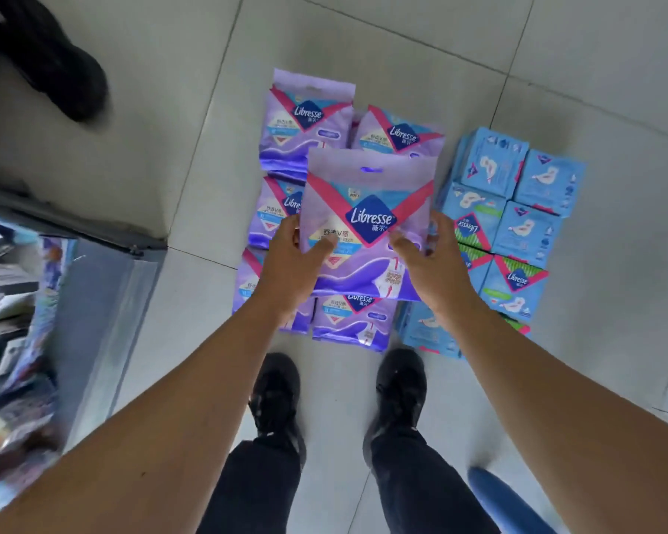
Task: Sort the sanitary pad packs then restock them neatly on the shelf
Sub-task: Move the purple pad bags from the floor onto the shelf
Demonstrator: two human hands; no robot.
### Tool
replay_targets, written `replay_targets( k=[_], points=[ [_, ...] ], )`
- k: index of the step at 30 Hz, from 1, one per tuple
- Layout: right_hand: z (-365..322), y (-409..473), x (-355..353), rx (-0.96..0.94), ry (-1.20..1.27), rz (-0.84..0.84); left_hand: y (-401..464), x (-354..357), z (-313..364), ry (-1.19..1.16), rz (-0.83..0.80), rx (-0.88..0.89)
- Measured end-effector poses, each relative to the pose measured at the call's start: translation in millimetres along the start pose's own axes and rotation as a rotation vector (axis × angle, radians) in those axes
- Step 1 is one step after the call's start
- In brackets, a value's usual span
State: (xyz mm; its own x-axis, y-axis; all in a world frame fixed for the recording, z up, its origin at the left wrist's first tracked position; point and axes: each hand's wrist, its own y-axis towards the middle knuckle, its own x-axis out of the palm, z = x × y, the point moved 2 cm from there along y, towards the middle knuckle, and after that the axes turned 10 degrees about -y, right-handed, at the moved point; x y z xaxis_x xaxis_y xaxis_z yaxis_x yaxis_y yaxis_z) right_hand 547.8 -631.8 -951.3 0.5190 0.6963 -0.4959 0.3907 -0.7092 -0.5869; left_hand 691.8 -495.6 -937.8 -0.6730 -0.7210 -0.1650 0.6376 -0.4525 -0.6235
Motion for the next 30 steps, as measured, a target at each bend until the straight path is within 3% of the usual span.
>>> replay_targets(
  k=[7,13,19,30],
  points=[
    [-161.7,-107.0,-29.0,-0.199,0.004,-0.037,-103.3,-100.0,116.5,-0.298,0.137,0.072],
    [-274.7,-183.3,-6.1,-0.43,-0.074,-0.124,-185.0,-195.6,170.0,-0.44,0.382,0.215],
    [-325.8,-260.7,50.3,-0.644,-0.149,-0.315,-279.4,-274.3,157.1,-0.537,0.61,0.299],
    [-343.8,-437.0,157.2,-0.877,-0.267,-0.606,-462.9,-375.9,67.5,-0.663,0.975,0.286]
  ],
)
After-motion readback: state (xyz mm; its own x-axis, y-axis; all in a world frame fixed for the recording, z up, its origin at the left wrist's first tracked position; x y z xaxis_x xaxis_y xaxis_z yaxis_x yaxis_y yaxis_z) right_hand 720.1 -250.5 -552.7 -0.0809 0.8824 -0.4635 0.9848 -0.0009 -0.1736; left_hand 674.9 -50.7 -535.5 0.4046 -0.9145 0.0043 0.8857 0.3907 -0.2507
